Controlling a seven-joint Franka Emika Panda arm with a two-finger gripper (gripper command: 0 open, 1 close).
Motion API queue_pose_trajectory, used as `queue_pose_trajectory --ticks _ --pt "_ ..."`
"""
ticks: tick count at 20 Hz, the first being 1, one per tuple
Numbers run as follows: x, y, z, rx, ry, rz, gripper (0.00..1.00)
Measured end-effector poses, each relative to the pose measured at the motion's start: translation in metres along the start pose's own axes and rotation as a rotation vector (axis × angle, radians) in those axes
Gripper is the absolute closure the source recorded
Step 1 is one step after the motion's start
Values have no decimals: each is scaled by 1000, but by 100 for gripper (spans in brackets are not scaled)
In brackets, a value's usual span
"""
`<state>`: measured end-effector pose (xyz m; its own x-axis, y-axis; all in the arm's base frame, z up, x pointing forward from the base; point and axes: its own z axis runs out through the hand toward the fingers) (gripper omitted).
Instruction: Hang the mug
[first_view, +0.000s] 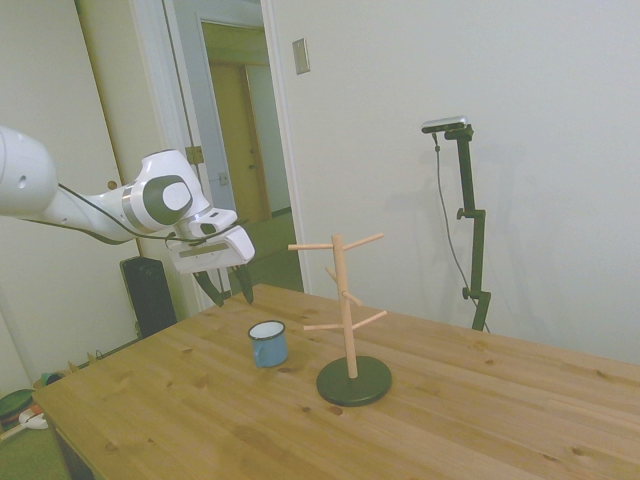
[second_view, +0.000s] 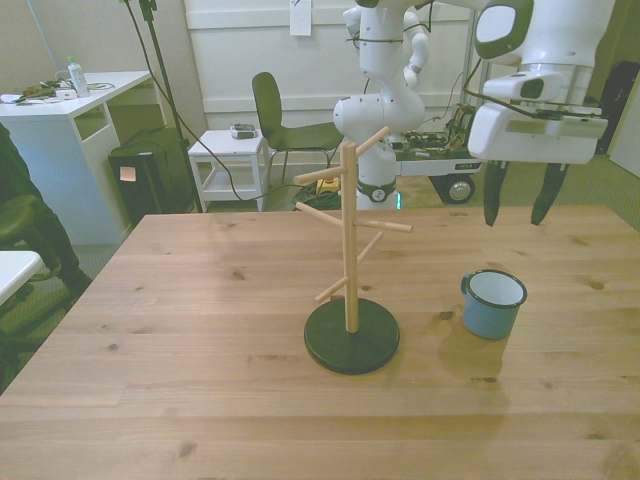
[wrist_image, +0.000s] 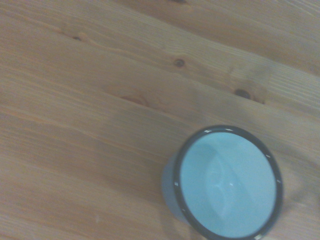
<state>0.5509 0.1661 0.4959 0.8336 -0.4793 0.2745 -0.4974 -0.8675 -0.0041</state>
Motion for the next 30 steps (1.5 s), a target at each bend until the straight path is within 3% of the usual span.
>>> queue_pose_trajectory --ticks 5,14,30 --pt "-15 -22 21 -15 -24 -18 0" --pt "-8 -15 66 -30 -50 -4 0" --pt "4 -26 91 -6 -31 -93 0"
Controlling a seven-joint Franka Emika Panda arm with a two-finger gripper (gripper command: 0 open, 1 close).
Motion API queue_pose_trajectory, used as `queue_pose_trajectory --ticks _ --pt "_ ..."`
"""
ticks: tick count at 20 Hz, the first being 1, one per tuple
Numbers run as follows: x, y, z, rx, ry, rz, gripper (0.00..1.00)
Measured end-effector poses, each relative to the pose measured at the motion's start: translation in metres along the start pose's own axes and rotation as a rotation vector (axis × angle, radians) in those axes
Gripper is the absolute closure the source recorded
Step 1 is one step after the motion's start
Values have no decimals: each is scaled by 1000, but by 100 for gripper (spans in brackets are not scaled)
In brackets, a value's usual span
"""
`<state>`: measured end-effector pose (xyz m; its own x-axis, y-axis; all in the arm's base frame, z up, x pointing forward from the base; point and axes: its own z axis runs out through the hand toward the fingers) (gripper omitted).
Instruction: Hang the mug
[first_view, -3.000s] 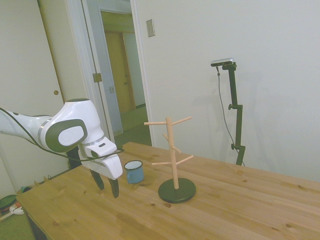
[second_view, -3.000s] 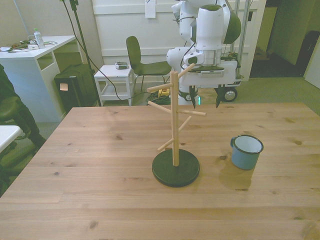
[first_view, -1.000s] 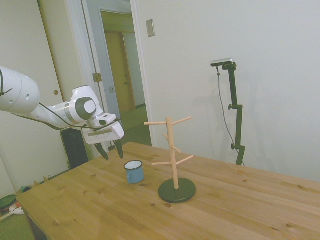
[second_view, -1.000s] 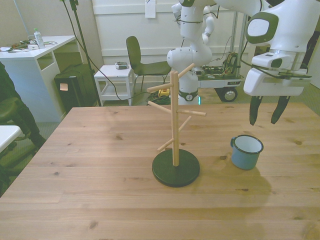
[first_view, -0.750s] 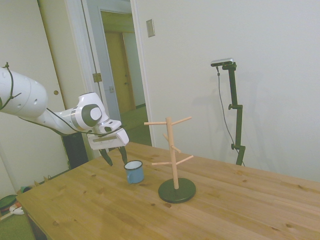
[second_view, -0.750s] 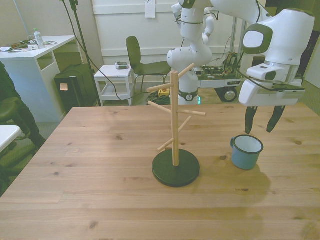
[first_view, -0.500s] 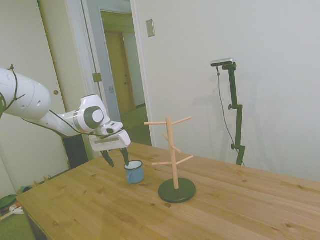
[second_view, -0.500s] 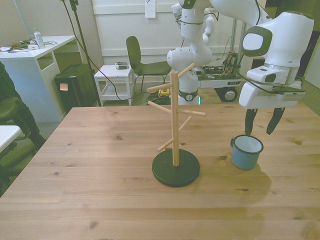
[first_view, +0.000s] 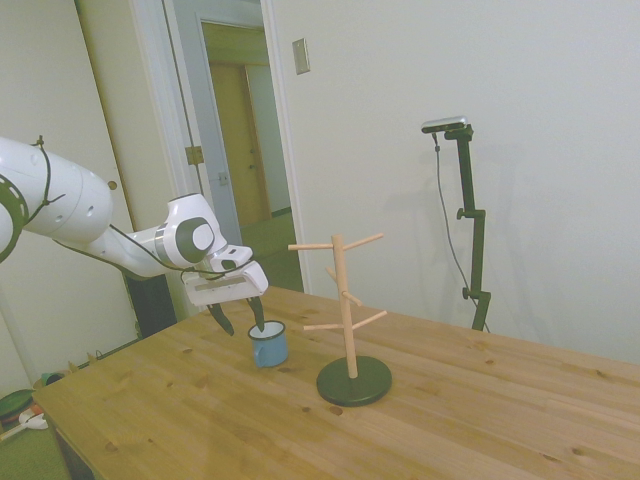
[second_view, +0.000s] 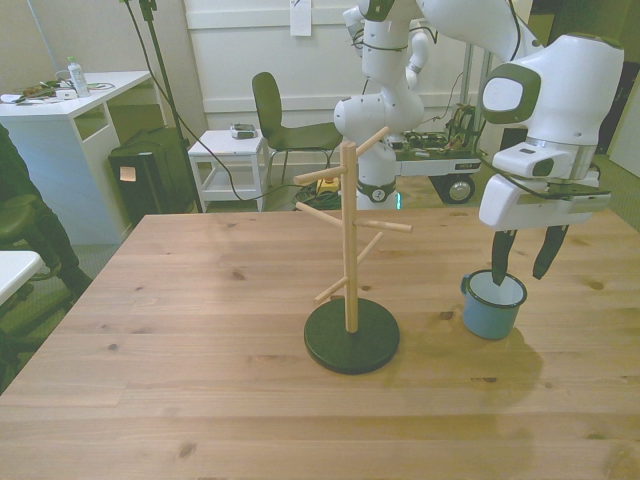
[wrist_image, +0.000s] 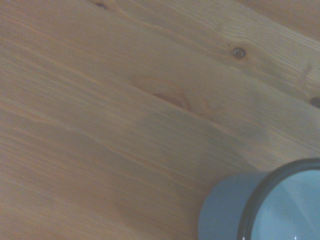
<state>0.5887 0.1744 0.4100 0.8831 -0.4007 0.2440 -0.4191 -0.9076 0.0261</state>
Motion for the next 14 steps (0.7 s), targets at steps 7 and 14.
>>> queue_pose_trajectory --ticks 7,14 --pt "6 -13 22 -19 -9 -18 100" --pt "5 -17 22 -20 -6 -23 100"
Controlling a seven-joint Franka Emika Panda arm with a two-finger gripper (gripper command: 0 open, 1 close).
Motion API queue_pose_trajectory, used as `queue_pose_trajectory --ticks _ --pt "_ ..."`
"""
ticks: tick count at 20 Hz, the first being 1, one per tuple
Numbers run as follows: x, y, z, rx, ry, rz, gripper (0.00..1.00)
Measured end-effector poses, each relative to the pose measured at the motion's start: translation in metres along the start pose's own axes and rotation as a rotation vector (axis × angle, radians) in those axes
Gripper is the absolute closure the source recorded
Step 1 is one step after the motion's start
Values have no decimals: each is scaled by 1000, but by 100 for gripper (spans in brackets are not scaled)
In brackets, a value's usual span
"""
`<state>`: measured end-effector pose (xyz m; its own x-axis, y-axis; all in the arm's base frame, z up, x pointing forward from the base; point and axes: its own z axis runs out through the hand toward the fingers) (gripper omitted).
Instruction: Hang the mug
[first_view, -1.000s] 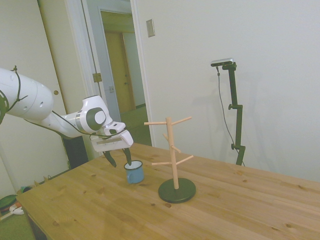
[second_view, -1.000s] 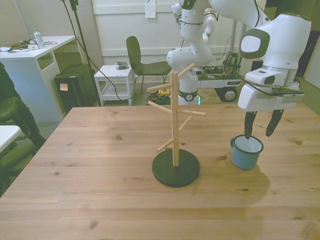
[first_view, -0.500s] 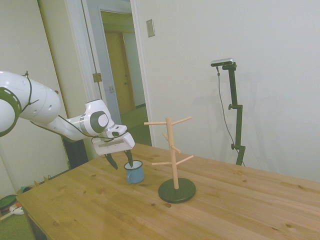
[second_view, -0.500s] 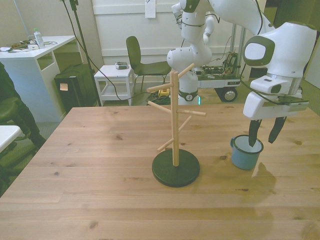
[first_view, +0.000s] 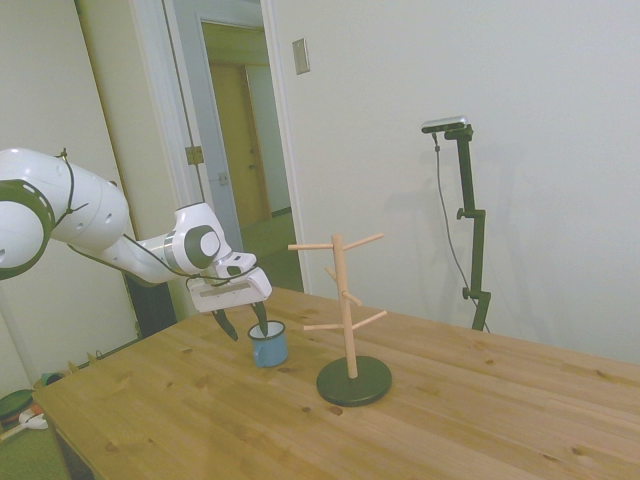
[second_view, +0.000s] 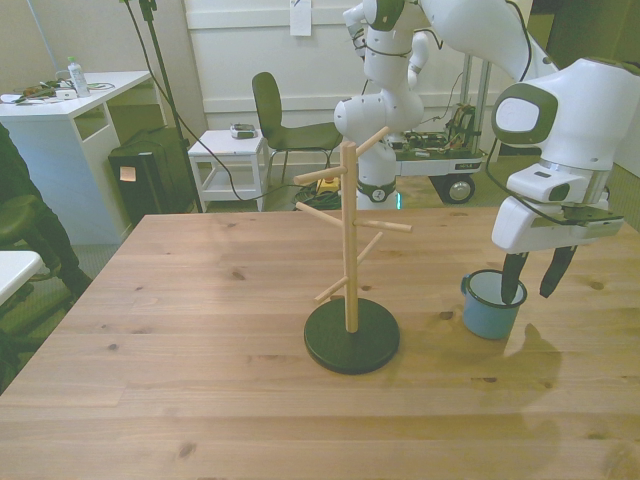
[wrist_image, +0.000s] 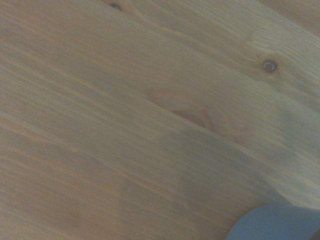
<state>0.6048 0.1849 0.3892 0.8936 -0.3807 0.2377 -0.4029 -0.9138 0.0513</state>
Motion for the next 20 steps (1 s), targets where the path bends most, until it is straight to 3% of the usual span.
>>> queue_pose_trajectory --ticks 20 --pt "-9 9 7 -5 -3 0 100"
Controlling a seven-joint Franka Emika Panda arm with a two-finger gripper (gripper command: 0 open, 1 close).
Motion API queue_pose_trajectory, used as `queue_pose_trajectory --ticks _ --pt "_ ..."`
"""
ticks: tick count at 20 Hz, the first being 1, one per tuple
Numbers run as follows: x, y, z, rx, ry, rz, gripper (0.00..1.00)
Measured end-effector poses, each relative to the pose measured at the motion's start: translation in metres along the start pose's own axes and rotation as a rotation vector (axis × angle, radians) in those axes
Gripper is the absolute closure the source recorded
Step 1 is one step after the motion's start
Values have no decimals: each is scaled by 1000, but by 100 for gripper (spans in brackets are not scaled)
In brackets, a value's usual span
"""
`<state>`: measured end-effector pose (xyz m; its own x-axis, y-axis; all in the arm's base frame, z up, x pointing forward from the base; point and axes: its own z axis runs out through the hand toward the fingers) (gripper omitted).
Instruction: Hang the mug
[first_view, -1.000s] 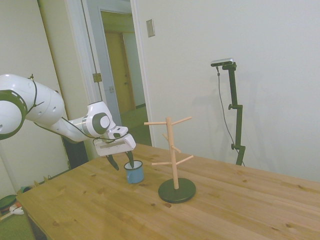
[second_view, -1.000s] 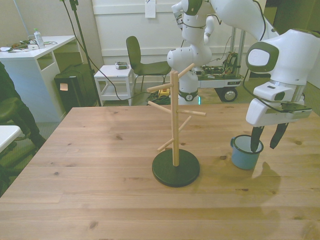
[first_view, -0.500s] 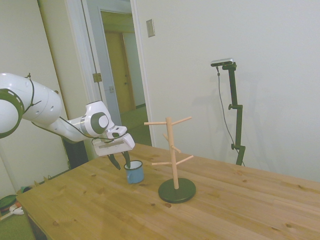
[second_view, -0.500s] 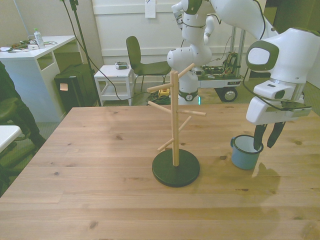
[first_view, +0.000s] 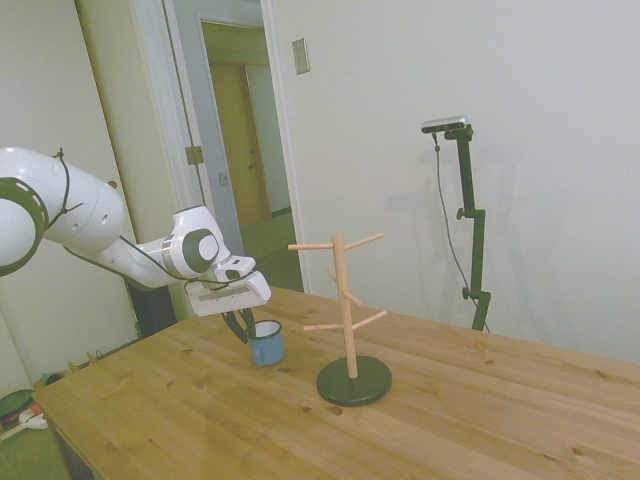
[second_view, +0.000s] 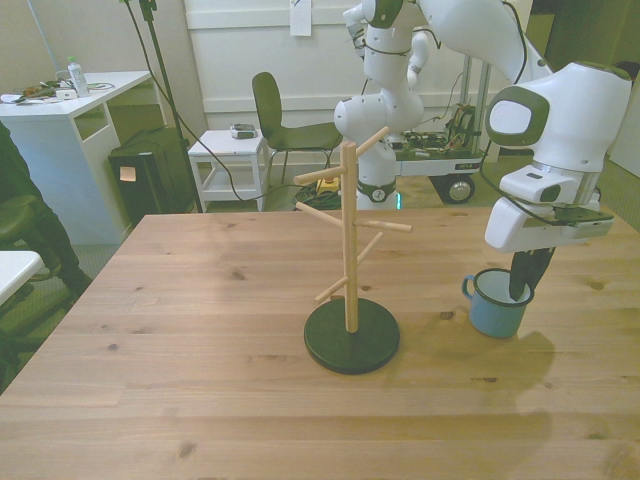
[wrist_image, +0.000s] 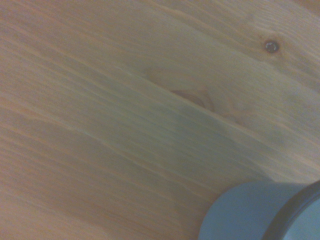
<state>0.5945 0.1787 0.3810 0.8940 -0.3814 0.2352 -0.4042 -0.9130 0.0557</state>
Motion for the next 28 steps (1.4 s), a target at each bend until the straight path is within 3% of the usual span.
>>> queue_pose_trajectory --ticks 11,18,28 --pt "-3 6 -3 -25 -12 7 100" --pt "-13 32 -58 -30 18 6 100" --pt "-21 117 -152 -17 118 -1 100"
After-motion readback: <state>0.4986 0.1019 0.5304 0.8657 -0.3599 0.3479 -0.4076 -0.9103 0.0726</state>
